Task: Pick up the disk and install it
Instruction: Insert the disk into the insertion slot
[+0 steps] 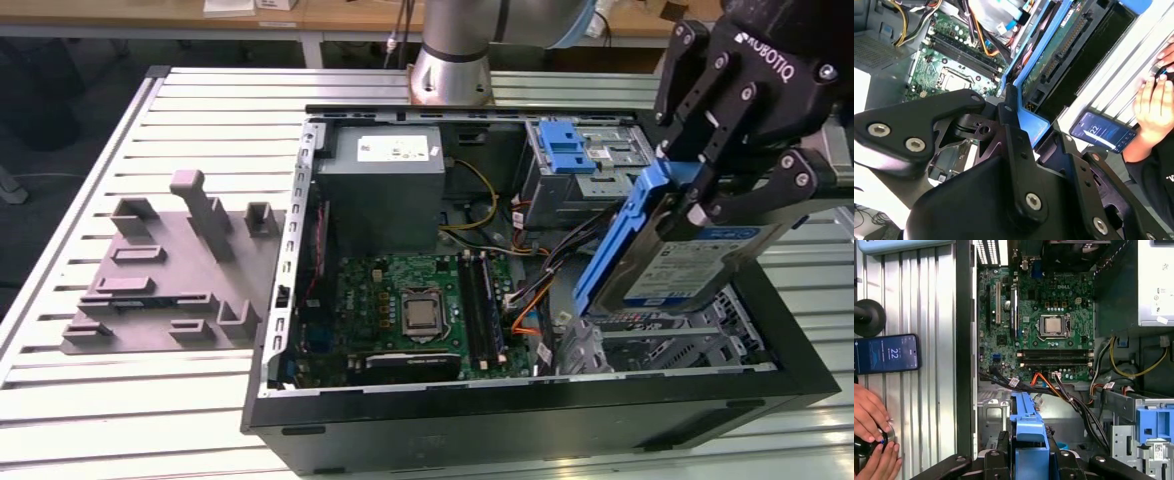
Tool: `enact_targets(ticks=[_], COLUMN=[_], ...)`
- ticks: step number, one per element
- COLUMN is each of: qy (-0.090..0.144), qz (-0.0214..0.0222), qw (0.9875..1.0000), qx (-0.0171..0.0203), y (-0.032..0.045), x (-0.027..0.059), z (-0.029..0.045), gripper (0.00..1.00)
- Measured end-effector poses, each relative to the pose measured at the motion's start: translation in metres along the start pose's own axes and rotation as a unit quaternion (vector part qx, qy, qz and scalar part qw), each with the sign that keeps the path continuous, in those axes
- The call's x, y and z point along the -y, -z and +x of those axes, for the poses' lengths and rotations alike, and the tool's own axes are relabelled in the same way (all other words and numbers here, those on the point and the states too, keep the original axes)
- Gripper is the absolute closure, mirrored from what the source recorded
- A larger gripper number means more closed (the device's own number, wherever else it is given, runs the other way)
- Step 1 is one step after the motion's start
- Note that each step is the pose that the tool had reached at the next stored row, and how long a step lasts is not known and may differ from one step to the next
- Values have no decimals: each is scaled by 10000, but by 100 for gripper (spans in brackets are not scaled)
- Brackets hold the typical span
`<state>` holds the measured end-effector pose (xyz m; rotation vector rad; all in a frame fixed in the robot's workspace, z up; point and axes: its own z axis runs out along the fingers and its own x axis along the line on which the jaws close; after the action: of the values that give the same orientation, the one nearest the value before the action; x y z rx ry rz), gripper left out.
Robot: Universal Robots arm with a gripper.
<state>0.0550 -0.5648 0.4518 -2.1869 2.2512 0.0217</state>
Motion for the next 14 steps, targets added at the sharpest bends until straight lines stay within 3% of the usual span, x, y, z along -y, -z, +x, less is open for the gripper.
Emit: enact_targets(ticks=[14], qy=[0], qz=[0], qw=[10000], qx=[-1], y=[-71], x=[165], z=[0], gripper=[64])
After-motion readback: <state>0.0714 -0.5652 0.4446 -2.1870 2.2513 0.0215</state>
